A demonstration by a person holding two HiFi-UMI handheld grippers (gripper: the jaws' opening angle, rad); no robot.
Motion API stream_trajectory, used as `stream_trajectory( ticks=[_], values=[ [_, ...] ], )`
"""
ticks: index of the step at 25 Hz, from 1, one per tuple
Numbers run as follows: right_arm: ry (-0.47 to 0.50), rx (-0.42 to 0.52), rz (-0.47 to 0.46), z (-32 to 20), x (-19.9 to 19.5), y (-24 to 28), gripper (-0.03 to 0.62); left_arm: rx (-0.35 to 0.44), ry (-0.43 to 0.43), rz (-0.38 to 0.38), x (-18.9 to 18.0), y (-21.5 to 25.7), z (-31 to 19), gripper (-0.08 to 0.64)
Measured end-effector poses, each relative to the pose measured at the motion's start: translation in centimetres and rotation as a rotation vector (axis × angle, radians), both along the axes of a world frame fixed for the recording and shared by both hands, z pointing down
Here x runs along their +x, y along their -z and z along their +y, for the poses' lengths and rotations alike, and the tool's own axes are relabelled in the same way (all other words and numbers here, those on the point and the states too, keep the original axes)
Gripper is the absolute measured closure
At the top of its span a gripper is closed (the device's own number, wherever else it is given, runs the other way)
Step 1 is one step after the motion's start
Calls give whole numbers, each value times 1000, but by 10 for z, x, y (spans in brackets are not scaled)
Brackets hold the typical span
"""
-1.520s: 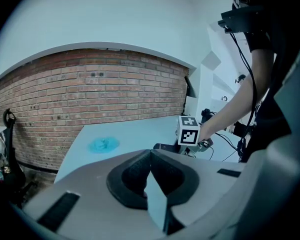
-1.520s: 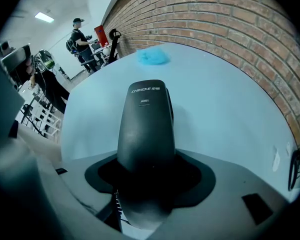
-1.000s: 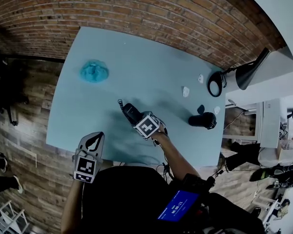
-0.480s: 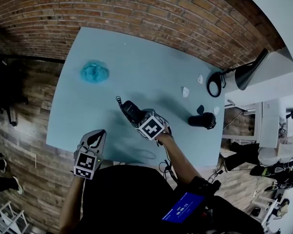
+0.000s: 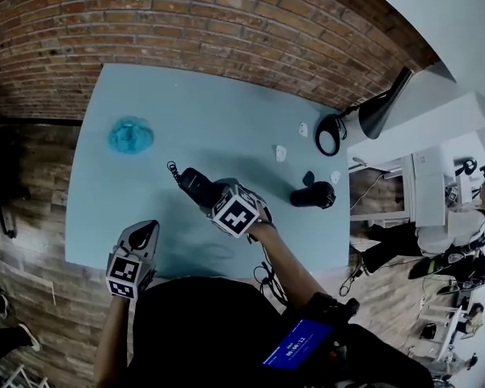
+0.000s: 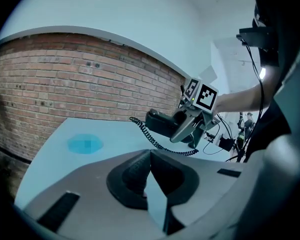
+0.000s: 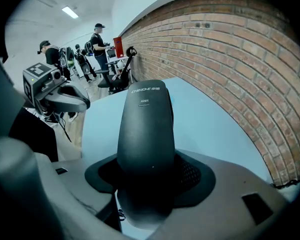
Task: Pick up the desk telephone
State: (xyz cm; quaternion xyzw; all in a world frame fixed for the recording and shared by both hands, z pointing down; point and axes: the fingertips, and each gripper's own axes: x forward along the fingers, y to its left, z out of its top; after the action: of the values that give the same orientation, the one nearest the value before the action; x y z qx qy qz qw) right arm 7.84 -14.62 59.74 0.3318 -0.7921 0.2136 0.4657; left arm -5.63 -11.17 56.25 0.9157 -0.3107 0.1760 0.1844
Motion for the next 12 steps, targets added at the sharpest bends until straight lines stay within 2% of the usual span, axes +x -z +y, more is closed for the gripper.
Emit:
stream_trajectory(
  ticks=[4, 8, 10, 12],
  values=[
    [-22, 34, -13, -5, 3, 16, 324, -67, -1, 118, 8, 4, -6, 540],
    [-42, 33, -2, -6, 10, 13, 324, -167, -23, 202, 24, -2, -9, 540],
    [-48, 30, -3, -7, 11, 12, 324, -236, -13, 287, 32, 1, -15, 538],
    [-57, 27, -15, -7, 9, 10, 324, -350, 20, 423, 35, 4, -22, 538]
  ],
)
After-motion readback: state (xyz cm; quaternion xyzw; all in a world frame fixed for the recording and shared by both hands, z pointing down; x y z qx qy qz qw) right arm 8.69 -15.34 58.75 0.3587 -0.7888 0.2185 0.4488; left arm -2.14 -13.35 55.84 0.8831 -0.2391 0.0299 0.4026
